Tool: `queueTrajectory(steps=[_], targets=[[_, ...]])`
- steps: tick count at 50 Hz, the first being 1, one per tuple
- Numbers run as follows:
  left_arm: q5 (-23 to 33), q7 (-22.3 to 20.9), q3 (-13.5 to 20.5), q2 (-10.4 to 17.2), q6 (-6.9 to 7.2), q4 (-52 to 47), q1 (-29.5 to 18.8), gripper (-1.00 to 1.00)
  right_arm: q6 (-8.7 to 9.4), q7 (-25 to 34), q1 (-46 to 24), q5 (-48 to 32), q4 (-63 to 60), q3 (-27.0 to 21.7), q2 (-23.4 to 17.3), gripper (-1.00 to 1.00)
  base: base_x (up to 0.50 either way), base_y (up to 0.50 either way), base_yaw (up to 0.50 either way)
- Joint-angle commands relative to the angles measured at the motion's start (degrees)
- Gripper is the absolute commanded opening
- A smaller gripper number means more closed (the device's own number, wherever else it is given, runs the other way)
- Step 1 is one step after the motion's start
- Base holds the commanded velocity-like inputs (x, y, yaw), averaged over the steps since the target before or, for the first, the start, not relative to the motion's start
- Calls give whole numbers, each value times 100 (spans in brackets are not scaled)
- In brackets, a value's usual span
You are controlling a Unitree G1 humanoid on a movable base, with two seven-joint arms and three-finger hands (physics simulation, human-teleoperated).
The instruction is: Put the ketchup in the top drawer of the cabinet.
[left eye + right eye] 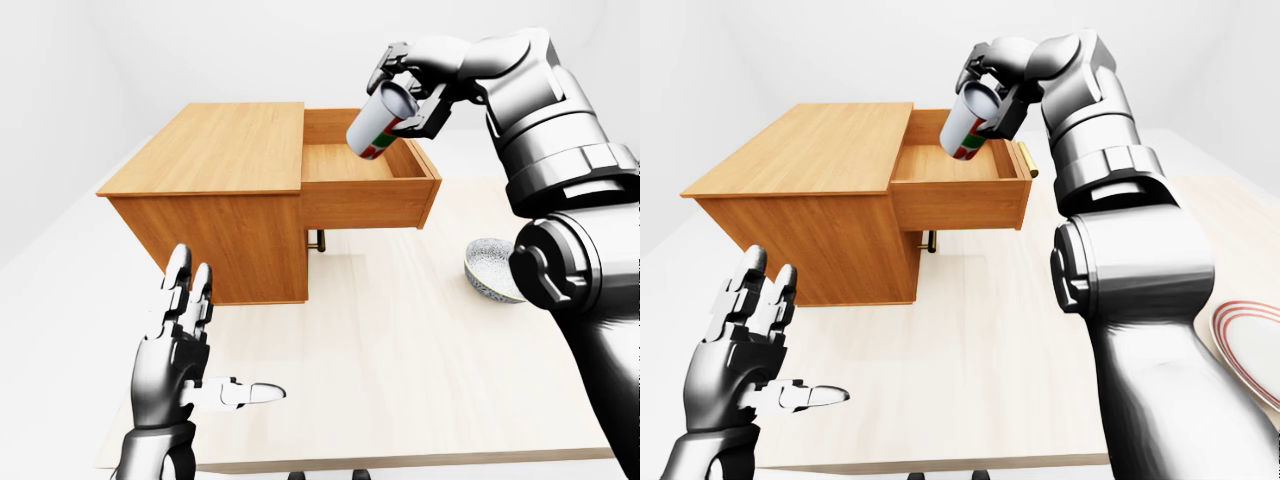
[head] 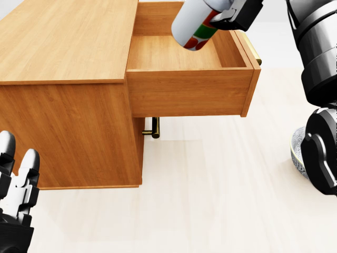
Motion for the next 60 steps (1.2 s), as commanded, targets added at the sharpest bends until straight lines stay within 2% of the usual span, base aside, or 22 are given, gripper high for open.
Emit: queueTrajectory(steps=[1, 5, 11, 21, 41, 42, 44, 51, 60], targets=[[-3, -16, 12, -15, -6, -14, 11, 100, 0, 0, 174, -95, -41, -79, -14, -100, 0, 0, 0], [9, -6, 3, -15, 15, -20, 2, 100, 0, 0, 212, -92, -47, -68, -13, -100, 0, 0, 0], [28, -8, -19, -17, -45, 12, 27, 100, 0, 0, 267, -60, -47, -81, -7, -100, 0, 0, 0], [-8, -4, 20, -10, 27, -23, -8, 100, 0, 0, 281, -98, -40, -50, -6, -100, 0, 0, 0], [5, -21, 8, -26, 27, -26, -6, 100, 0, 0, 272, -171, -34, -17, -1, -100, 0, 0, 0], [2, -27, -1, -24, 27, -23, 3, 100, 0, 0, 262, -172, -29, -32, -16, -26, 0, 0, 0], [-8, -28, 3, -18, 27, -37, 11, 100, 0, 0, 269, -192, -24, -28, -35, 100, 0, 0, 0], [-2, -27, -3, -20, -4, -6, 24, 100, 0, 0, 257, -231, -41, -15, -29, 100, 0, 0, 0], [-25, -22, 27, -24, 27, -56, 17, 100, 0, 0, 263, -271, -39, -11, -33, 100, 0, 0, 0]])
